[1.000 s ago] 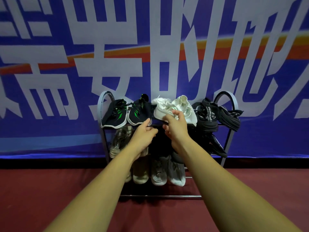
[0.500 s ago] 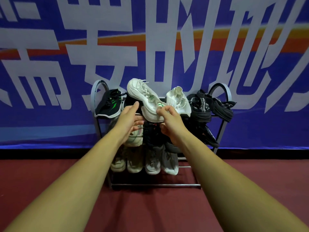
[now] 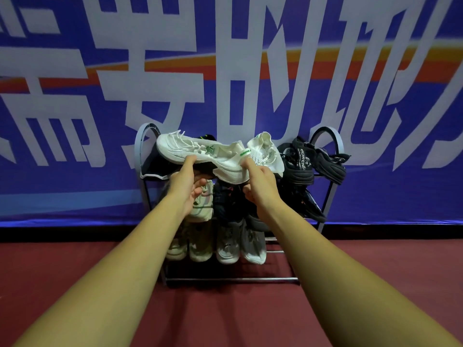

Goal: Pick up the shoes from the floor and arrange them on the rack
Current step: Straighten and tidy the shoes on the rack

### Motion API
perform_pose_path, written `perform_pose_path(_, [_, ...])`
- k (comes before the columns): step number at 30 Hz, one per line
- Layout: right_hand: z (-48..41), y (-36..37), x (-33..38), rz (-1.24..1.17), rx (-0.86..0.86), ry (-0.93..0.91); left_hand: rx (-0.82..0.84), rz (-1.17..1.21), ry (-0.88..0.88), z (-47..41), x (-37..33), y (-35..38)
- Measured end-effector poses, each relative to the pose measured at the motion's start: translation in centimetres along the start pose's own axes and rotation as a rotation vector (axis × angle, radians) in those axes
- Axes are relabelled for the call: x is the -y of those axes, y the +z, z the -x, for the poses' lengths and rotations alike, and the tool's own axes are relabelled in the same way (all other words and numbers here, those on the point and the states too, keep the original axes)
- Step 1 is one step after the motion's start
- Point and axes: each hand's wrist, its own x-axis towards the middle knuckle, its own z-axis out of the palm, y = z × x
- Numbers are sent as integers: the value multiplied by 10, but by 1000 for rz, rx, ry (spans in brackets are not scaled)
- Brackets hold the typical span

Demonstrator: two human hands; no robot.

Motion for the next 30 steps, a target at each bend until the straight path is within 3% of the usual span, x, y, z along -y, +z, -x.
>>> perform_pose_path(7, [3, 13, -5, -104, 122, 105, 77, 53, -40, 13, 2, 12])
perform_pose_path(13, [3, 16, -3, -252, 56, 195, 146, 12, -110, 14, 7, 9])
perform_pose_path(18, [0, 16, 7, -318, 5, 226, -20, -83, 38, 15, 2, 2])
perform_pose_path(22, [-5, 4, 6, -334, -69, 227, -162, 51, 50, 9, -3, -14])
perform_pose_path(27, [-11, -3, 0, -352, -98, 196, -148, 58, 24, 10, 0, -14])
perform_pose_path(30, [-9, 2, 0, -378, 2, 186, -109, 142, -37, 11, 3, -9])
